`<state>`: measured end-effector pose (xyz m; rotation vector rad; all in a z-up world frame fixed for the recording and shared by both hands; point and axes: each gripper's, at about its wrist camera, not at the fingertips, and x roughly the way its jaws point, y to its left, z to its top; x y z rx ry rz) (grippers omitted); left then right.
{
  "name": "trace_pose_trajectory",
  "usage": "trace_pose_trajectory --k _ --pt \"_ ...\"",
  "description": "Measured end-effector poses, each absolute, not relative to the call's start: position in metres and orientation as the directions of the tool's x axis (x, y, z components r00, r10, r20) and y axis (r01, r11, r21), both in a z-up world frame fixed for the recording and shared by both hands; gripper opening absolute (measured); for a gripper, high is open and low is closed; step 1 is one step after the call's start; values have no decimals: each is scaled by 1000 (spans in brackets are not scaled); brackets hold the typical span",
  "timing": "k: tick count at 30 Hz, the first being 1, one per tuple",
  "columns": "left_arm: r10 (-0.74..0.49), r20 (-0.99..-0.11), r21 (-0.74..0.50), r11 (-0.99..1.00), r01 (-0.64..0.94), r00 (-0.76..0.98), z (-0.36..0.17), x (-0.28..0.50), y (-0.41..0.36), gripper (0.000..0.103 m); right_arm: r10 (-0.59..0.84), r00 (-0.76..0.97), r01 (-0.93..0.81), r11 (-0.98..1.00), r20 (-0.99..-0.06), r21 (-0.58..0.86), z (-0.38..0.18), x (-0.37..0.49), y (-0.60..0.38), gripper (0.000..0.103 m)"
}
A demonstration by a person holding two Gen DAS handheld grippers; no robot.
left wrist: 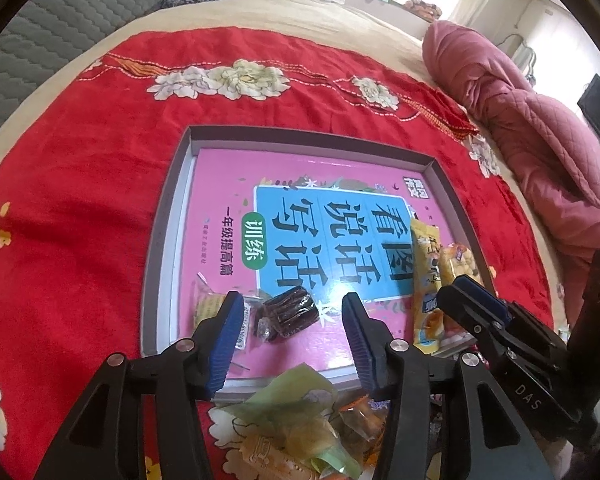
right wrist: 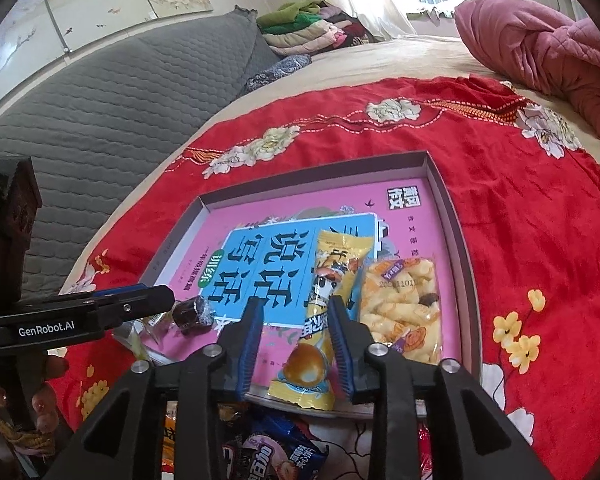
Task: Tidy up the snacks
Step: 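Lower the yellow wafer and dark chocolate into the box and open both grippers, then move both tools back over the snack pile in front of the box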
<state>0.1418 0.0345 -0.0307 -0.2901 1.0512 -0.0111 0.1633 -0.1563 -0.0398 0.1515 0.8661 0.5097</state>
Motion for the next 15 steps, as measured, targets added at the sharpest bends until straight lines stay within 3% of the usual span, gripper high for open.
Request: trace_pose_trajectory --k 6,10,15 --pt "-144 -844 -249 958 -139 516 -21 136 41 58 491 557 -381 868 -670 319 -32 161 -156 36" --pt "-142 -840 -254 956 -148 524 -16 132 46 58 493 570 -377 868 -657 324 -26 160 -159 46" --pt "-136 -838 -258 952 -164 529 -11 126 54 58 500 593 -383 865 -631 325 -16 157 -164 47"
